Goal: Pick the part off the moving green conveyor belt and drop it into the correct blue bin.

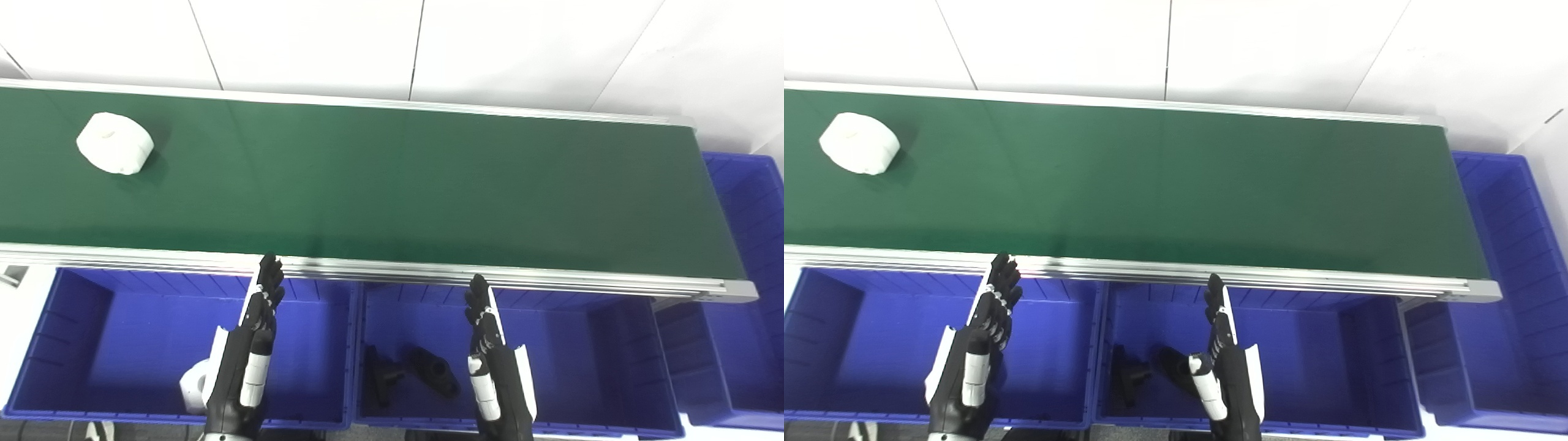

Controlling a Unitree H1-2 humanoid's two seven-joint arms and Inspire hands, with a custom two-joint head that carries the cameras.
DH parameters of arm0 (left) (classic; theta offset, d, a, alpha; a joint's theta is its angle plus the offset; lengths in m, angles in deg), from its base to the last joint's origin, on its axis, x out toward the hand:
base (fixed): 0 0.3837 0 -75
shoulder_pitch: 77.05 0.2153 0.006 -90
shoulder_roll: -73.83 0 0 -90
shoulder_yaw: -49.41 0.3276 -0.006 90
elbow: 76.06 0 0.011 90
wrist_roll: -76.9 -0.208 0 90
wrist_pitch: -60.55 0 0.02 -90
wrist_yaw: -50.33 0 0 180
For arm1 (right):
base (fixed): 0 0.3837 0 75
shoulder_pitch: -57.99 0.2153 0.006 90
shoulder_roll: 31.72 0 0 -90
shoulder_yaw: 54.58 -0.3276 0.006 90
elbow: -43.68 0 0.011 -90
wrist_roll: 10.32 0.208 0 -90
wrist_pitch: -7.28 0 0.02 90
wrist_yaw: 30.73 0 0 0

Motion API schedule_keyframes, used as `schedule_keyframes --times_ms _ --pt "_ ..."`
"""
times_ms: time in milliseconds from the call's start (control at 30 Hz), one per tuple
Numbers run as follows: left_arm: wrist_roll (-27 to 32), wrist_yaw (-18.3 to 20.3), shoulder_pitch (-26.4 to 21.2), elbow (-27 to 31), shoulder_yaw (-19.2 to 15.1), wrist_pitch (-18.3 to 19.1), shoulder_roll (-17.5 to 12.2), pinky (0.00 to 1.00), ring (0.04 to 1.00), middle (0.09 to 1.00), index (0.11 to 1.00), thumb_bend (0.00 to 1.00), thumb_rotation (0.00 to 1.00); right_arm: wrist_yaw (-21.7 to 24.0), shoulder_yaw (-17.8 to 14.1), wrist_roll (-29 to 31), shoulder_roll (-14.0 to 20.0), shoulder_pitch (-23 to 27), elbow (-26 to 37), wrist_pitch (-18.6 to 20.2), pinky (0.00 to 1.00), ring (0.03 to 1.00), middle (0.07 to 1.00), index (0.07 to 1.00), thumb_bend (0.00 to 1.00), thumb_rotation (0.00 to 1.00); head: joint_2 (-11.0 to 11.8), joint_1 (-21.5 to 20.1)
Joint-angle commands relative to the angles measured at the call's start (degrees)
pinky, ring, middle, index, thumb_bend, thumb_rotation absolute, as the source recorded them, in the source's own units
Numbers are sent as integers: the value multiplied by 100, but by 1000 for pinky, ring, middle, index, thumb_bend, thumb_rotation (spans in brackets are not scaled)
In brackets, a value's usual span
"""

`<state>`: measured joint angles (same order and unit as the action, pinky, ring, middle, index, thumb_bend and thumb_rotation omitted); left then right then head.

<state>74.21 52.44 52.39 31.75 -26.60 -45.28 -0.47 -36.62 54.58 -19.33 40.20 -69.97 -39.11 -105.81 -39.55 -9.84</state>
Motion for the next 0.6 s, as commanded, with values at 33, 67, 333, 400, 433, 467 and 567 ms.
schedule_keyframes --times_ms 33,67,333,400,433,467,567 --pt "-8 26 19 72 22 -93 -18 1000 1000 1000 1000 762 1000 -18 122 8 -196 2 55 -339 1000 986 1000 1000 777 944 0 4" --pt "-8 29 22 77 25 -80 -20 1000 1000 1000 1000 764 1000 -8 129 20 -186 6 52 -343 1000 987 1000 1000 769 943 0 4" --pt "4 26 37 108 33 -25 -14 1000 1000 1000 1000 786 1000 26 142 82 -190 -12 81 -312 1000 985 1000 1000 769 931 0 10" --pt "15 36 36 127 42 -3 -19 1000 1000 1000 1000 782 1000 31 145 79 -180 -7 70 -318 1000 984 1000 1000 769 930 0 10" --pt "20 42 34 129 44 0 -25 1000 1000 1000 1000 784 1000 35 148 84 -174 -4 64 -324 1000 984 1000 1000 766 931 0 10" --pt "22 44 30 122 46 -6 -29 1000 1000 1000 1000 784 1000 36 148 85 -170 1 57 -331 1000 984 1000 1000 763 930 0 19" --pt "41 46 20 110 49 -20 -29 1000 1000 1000 1000 782 1000 36 145 86 -166 3 51 -331 1000 985 1000 1000 761 931 0 19"
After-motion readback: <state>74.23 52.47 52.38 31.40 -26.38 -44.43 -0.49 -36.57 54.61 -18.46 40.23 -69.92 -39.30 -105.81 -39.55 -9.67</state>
